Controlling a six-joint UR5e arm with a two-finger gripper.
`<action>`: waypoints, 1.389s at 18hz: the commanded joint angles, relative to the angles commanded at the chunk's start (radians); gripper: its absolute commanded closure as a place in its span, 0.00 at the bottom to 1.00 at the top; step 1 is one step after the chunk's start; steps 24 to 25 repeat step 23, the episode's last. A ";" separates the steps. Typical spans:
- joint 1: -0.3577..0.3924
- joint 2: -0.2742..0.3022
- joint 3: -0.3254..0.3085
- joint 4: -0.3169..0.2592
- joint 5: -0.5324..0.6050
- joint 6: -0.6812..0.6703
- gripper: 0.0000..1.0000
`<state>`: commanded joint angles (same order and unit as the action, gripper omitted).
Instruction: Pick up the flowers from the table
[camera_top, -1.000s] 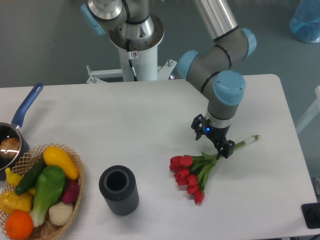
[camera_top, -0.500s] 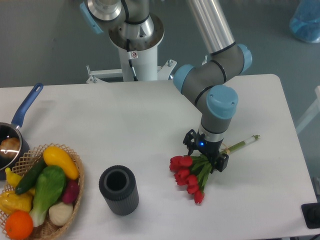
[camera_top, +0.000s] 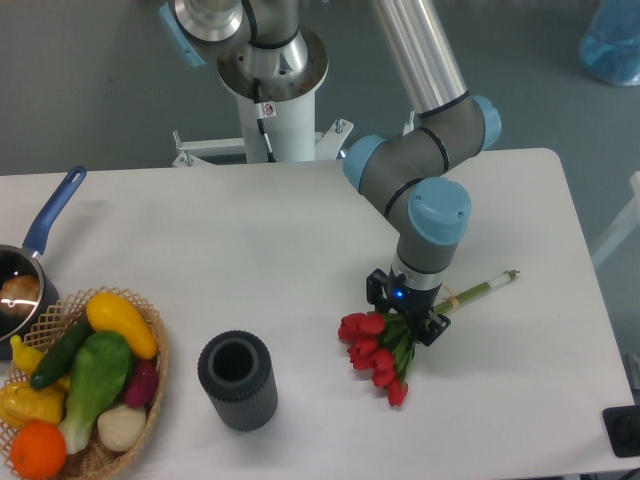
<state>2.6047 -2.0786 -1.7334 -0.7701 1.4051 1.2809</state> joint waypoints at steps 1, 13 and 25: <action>0.003 0.003 0.000 0.002 0.000 0.002 1.00; 0.057 0.113 0.144 -0.170 0.008 -0.057 1.00; 0.057 0.189 0.158 -0.225 0.060 0.015 1.00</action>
